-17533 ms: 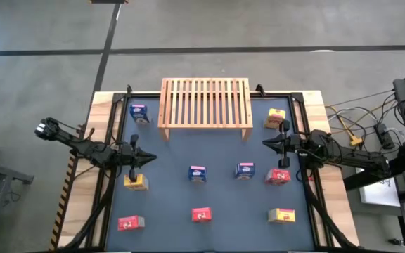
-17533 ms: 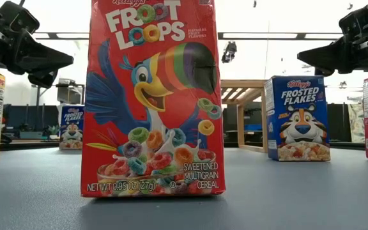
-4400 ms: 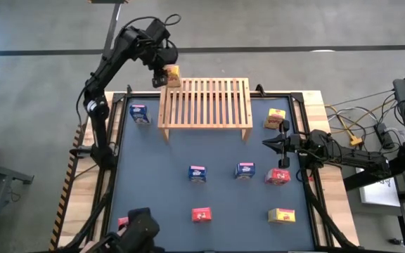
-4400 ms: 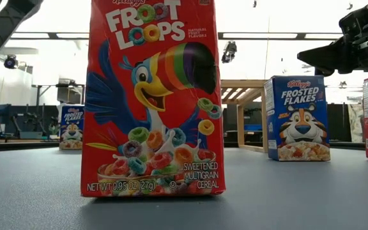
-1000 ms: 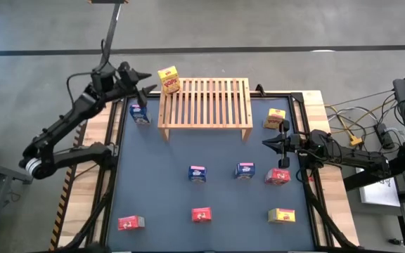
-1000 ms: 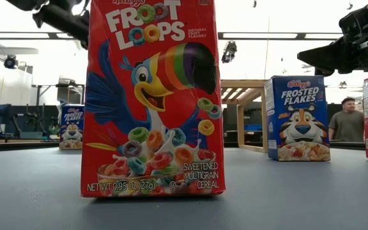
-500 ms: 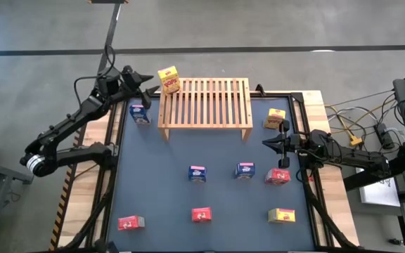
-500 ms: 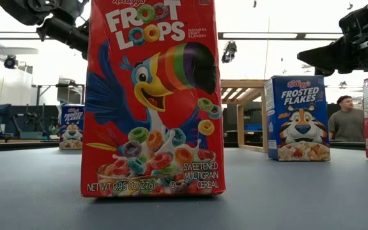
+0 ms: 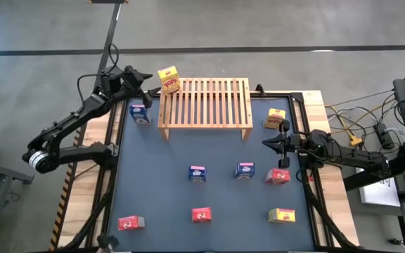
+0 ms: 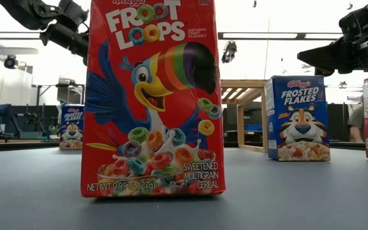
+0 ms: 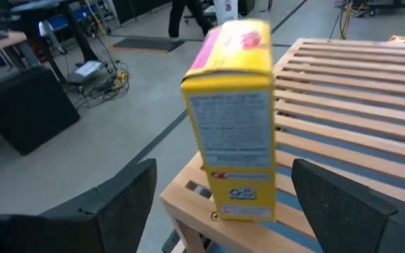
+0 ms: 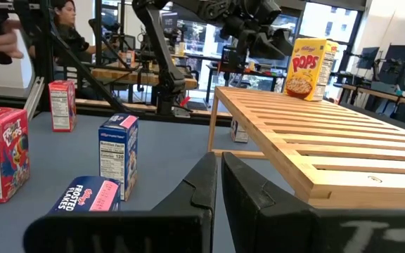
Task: Stack cereal on shelf
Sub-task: Put the middle left yellow cereal box on the shelf
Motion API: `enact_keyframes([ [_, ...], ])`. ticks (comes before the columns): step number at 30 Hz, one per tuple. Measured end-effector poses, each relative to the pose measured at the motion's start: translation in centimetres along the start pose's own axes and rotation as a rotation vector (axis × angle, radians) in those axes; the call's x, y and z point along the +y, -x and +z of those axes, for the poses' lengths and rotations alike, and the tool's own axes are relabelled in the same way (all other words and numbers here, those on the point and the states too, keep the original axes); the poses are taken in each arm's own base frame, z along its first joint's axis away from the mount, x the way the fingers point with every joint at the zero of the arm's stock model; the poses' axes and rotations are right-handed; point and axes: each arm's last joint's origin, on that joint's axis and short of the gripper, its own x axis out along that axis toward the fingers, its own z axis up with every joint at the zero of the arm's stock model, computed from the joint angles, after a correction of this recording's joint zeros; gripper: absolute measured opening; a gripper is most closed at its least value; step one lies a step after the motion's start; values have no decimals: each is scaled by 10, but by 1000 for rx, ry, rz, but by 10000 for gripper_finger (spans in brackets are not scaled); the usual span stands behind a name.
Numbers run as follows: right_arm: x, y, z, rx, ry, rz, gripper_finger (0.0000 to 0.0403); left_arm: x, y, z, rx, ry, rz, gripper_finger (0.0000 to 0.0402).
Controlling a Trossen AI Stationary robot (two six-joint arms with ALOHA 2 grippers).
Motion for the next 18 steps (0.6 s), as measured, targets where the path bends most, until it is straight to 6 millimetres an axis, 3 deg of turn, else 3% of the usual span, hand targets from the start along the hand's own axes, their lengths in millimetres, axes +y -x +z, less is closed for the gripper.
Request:
enact_keyframes([
  [18, 0, 0, 0, 0, 0, 0, 13, 7, -42, -18, 7, 32, -68, 314],
])
